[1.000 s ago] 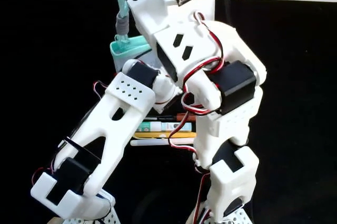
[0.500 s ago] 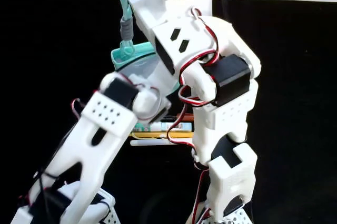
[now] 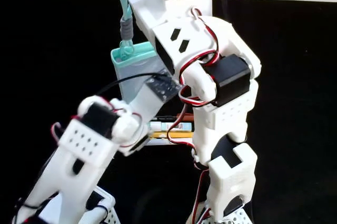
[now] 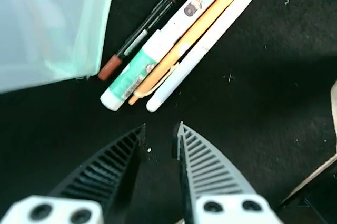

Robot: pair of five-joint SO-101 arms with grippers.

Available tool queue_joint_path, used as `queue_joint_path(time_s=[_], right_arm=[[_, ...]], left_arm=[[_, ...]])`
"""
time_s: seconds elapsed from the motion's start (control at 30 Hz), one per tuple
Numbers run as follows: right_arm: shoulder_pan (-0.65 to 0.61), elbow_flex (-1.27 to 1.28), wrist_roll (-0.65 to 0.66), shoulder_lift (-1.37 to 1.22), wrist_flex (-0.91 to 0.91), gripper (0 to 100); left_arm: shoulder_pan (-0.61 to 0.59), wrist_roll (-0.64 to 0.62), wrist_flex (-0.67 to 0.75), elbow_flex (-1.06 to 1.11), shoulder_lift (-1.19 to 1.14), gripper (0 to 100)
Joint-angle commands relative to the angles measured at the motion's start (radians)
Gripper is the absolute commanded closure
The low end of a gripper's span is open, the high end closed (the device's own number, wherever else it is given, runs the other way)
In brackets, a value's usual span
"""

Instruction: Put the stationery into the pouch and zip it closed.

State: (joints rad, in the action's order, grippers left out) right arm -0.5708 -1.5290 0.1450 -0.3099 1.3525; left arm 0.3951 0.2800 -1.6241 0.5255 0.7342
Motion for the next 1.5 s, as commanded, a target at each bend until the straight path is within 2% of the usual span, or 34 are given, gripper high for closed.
queue_joint_path(time_s=[0.0,0.23,0.43,0.6,0.7,1.0,1.17,1.33,1.47], right_arm=[[0.013,-0.008,-0.011,0.004,-0.005,99.1],[0.012,-0.007,-0.011,0.004,-0.005,99.1],[0.01,-0.002,-0.012,0.004,-0.004,99.1],[0.012,-0.002,-0.041,0.004,-0.004,99.1],[0.012,-0.002,-0.043,0.004,-0.004,99.1],[0.013,-0.002,-0.044,0.004,-0.004,99.1],[0.013,-0.002,-0.044,0.004,-0.004,99.1],[0.013,-0.002,-0.044,0.004,-0.004,99.1],[0.013,-0.002,-0.044,0.002,-0.004,99.1]], left_arm=[[-0.096,0.005,-0.035,-0.01,0.093,88],[-0.311,0.003,-0.038,-0.076,0.193,88],[-0.374,-0.005,-0.087,-0.311,0.189,88],[-0.41,-0.146,-0.107,-0.57,0.16,88],[-0.417,-0.157,-0.109,-0.679,0.077,88],[-0.386,-0.374,-0.101,-0.886,-0.143,88],[-0.328,-0.388,-0.103,-0.955,-0.259,88],[-0.323,-0.388,-0.101,-1.015,-0.323,87],[-0.325,-0.39,-0.101,-1.046,-0.328,80]])
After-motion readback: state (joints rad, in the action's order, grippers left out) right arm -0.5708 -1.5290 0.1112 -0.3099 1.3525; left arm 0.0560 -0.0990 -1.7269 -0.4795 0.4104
